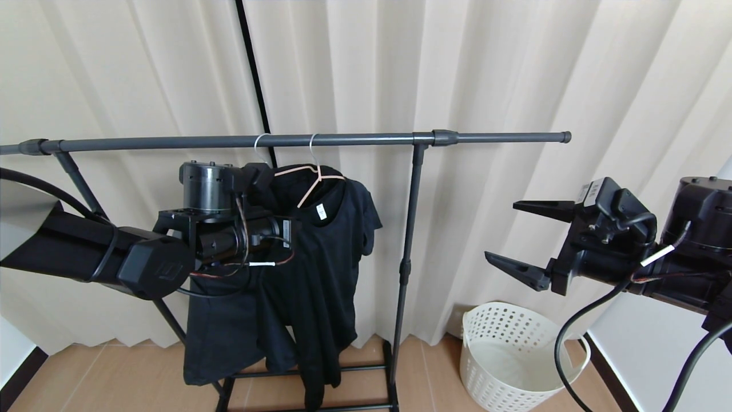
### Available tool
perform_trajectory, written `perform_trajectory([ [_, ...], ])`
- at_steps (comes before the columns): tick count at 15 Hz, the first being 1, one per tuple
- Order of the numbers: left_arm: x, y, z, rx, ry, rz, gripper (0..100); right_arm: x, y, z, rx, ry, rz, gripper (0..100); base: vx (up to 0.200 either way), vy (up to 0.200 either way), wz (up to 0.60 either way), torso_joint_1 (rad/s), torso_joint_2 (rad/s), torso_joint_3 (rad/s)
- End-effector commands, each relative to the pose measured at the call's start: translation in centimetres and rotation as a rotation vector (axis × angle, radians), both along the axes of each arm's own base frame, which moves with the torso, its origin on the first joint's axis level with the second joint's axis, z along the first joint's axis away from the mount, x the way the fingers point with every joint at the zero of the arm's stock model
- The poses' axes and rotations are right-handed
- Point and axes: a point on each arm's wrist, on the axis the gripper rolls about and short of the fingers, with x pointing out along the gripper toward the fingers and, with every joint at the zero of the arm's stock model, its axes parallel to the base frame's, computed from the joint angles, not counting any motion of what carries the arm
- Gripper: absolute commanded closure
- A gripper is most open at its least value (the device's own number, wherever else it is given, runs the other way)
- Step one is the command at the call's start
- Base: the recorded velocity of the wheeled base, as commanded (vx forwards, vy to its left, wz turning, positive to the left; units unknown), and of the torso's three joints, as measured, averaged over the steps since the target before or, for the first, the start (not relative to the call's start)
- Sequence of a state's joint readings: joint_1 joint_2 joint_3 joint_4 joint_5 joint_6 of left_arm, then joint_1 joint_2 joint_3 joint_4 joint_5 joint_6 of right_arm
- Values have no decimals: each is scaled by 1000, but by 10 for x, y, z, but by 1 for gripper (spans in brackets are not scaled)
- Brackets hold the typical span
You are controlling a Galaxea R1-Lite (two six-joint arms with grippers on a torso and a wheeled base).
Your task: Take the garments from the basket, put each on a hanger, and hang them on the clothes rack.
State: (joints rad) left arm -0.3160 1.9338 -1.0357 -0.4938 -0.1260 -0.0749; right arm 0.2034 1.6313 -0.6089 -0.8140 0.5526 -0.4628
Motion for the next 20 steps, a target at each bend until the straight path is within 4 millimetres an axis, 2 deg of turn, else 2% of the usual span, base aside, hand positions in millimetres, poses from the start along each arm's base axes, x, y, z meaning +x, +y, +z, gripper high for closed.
perform_trajectory([
  [1,-1,0,1,-1,-4,0,100,0,0,-1,-1,1,0,0,0,0,0,0,0,0],
  [5,-1,-1,2,-1,-7,-3,100,0,0,0,0,0,0,0,0,0,0,0,0,0],
  [6,-1,-1,2,-1,-7,-3,0,0,0,0,0,0,2,0,0,0,0,0,0,0],
  [14,-2,1,9,-7,-26,1,0,0,0,-1,0,2,2,0,0,0,0,0,0,0],
  [16,-7,4,24,-19,-64,6,0,0,0,0,0,0,0,0,0,0,0,0,0,0],
  [18,-26,10,45,-29,-103,5,0,-2,0,3,2,-10,2,0,0,0,0,0,0,0],
  [19,-45,16,62,-35,-127,4,0,-6,-1,8,6,-29,0,0,0,0,0,0,0,0],
  [20,-53,19,68,-35,-131,4,0,-9,-2,10,7,-36,2,0,0,0,0,0,0,0],
])
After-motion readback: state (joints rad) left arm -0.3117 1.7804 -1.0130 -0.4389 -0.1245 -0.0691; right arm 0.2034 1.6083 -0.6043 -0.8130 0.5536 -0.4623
